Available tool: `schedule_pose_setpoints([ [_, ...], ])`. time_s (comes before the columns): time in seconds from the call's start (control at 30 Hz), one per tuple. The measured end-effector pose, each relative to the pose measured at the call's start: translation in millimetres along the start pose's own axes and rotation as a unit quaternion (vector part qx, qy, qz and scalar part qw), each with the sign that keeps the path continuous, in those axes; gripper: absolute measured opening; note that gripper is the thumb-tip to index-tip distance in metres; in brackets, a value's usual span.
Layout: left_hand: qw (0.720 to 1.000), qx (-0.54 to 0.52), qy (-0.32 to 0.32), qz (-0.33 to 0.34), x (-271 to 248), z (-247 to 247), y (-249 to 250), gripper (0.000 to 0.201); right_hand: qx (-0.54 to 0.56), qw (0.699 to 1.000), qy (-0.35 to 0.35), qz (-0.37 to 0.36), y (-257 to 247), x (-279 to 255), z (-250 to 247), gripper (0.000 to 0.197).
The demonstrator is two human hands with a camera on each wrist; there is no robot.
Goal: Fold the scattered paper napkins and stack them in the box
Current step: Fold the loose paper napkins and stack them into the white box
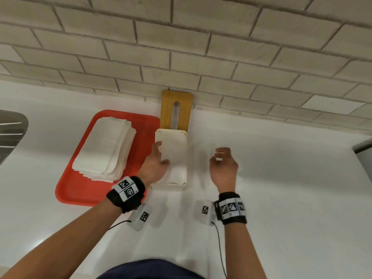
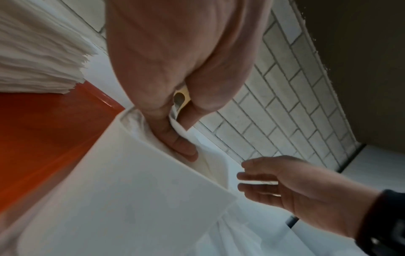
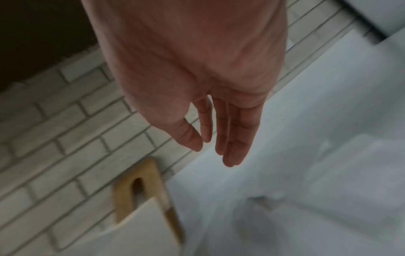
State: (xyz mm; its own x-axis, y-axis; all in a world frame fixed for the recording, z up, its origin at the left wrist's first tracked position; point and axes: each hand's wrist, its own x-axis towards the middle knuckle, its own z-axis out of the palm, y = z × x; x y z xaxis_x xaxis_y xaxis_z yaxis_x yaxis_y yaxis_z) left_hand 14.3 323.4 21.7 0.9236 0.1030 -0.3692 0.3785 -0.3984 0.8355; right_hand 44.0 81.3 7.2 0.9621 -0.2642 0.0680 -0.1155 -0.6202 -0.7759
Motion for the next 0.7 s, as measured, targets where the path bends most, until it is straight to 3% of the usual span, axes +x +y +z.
schedule_pose_setpoints([
  [0.1, 0.999, 0.037, 0.025, 0.013, -0.8, 6.8, 5.2, 0.079, -0.055, 0.997, 0.004, 0.059, 35.5, 27.6, -21.0, 0.027],
  [0.17, 0.995, 0.08, 0.041, 0.048, -4.3, 8.7, 6.4, 0.079, -0.098, 0.989, -0.017, 0.108, 55.4, 42.2, -27.5, 0.04],
  [0.27, 0.962, 0.223, 0.11, 0.112, -7.1, 11.2, 3.1, 0.067, -0.16, 0.969, -0.082, 0.167, 77.4, 55.8, -25.1, 0.062],
  [0.33, 0.949, 0.257, 0.148, 0.106, 2.4, 6.3, 7.2, 0.067, -0.176, 0.968, -0.096, 0.152, 86.4, 58.8, -19.8, 0.048],
  [0.4, 0.966, 0.211, 0.143, 0.048, 16.4, -3.7, 18.6, 0.063, -0.152, 0.979, -0.068, 0.12, 91.6, 59.7, -15.5, 0.019],
  [0.47, 0.973, 0.173, 0.152, 0.029, 28.4, -14.6, 24.9, 0.056, -0.131, 0.986, -0.041, 0.097, 93.3, 58.3, -13.2, 0.003],
  [0.53, 0.969, 0.167, 0.175, 0.05, 36.6, -23.1, 27.3, 0.049, -0.12, 0.988, -0.039, 0.084, 94.5, 55.5, -11.0, 0.006],
  [0.7, 0.963, 0.154, 0.194, 0.109, 52.4, -31.3, 29.0, 0.036, -0.174, 0.978, -0.088, 0.075, 92.9, 42.8, -2.8, 0.043],
])
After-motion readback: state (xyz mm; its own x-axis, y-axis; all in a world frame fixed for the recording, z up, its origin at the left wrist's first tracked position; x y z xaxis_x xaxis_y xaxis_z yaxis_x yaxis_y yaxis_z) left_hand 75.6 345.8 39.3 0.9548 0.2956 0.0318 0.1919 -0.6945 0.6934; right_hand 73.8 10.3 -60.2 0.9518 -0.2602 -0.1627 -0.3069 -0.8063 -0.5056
